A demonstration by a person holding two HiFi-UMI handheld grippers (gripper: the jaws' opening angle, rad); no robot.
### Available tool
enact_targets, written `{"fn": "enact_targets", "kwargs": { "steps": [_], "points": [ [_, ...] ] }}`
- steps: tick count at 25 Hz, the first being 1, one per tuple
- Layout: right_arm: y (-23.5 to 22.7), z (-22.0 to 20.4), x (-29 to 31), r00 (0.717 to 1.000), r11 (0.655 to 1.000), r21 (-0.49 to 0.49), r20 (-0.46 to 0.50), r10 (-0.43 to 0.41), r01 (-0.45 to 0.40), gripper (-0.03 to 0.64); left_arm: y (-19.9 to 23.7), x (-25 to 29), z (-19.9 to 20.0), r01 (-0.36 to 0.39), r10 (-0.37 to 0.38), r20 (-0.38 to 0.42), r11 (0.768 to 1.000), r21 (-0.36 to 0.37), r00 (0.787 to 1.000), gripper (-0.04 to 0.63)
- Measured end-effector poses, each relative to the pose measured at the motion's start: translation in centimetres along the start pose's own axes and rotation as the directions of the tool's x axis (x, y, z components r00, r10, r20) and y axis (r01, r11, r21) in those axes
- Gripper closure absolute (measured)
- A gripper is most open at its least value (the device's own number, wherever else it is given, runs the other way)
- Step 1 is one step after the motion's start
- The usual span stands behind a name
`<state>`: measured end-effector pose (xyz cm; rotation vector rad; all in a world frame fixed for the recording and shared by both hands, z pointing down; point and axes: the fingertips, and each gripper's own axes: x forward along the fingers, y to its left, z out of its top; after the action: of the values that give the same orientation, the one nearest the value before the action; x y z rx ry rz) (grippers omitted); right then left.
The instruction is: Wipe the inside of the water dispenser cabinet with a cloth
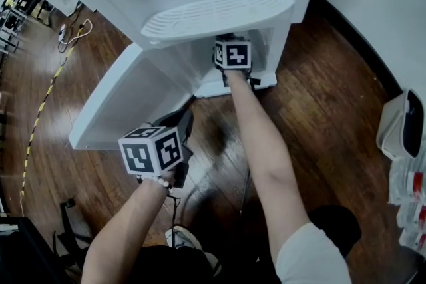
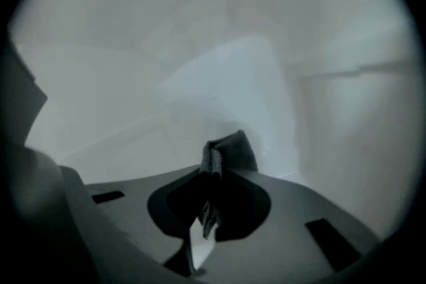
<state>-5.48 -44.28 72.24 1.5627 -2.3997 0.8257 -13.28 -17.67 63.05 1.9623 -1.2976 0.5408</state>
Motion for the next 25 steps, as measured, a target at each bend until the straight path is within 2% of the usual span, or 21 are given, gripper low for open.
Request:
{"fn": "enact_targets", "kwargs": {
  "steps": [2,3,6,9,12,13,14,16,17,20,23,25],
  "points": [
    [2.5,-0.7,-0.3,0.998,0.987,-0.149,-0.023,0.065,-0.068,0.594,-0.1,0.3,0.0,0.004,-0.004,0.0,1.0,0.002,1.0,0.597],
    [3.2,-1.2,-0.7,0.996,0.969,-0.231,-0.042,0.083,-0.091,0.594,-0.1,0.4,0.0,0.005,-0.005,0.0,1.0,0.003,1.0,0.597],
    [5.4,-4.6,-1.2,0.973,0.887,-0.416,-0.189,0.133,-0.202,0.594,0.6,0.6,0.2,-0.005,0.005,0.0,1.0,0.006,1.0,0.597],
    [5.3,-8.6,-1.8,0.933,0.818,-0.51,-0.348,0.088,-0.268,0.594,1.2,0.7,0.3,-0.017,0.017,-0.001,1.0,0.005,1.0,0.597],
    [3.8,-10.2,-2.5,0.917,0.767,-0.591,-0.399,-0.007,-0.252,0.586,1.2,0.8,0.3,-0.013,0.013,-0.001,1.0,0.009,1.0,0.597],
    [3.2,-10.4,-2.7,0.916,0.765,-0.599,-0.399,-0.029,-0.236,0.584,1.1,0.9,0.4,-0.01,0.01,0.001,1.0,0.009,1.0,0.597],
    [2.8,-10.6,-2.8,0.917,0.778,-0.586,-0.398,-0.035,-0.225,0.585,0.9,1.0,0.4,-0.006,0.006,0.003,1.0,0.009,1.0,0.597],
    [2.5,-10.7,-3.0,0.923,0.808,-0.548,-0.384,-0.013,-0.217,0.58,0.6,1.1,0.5,0.003,-0.003,0.004,1.0,0.011,1.0,0.597],
    [2.5,-10.6,-3.1,0.93,0.805,-0.555,-0.367,-0.011,-0.209,0.562,0.4,1.2,0.5,0.006,-0.006,0.003,1.0,0.013,1.0,0.597],
    [2.6,-9.6,-3.3,0.958,0.789,-0.59,-0.286,-0.005,-0.172,0.399,0.0,1.3,0.5,0.013,-0.013,0.001,1.0,0.018,1.0,0.597],
    [2.6,-8.8,-3.5,0.978,0.796,-0.591,-0.207,0.005,-0.129,0.36,0.0,1.2,0.6,0.015,-0.015,0.003,1.0,0.017,1.0,0.597],
    [2.2,-8.5,-3.2,0.98,0.798,-0.592,-0.197,-0.006,-0.114,0.309,0.2,1.1,0.5,0.011,-0.011,0.002,1.0,0.015,1.0,0.597]
  ]
}}
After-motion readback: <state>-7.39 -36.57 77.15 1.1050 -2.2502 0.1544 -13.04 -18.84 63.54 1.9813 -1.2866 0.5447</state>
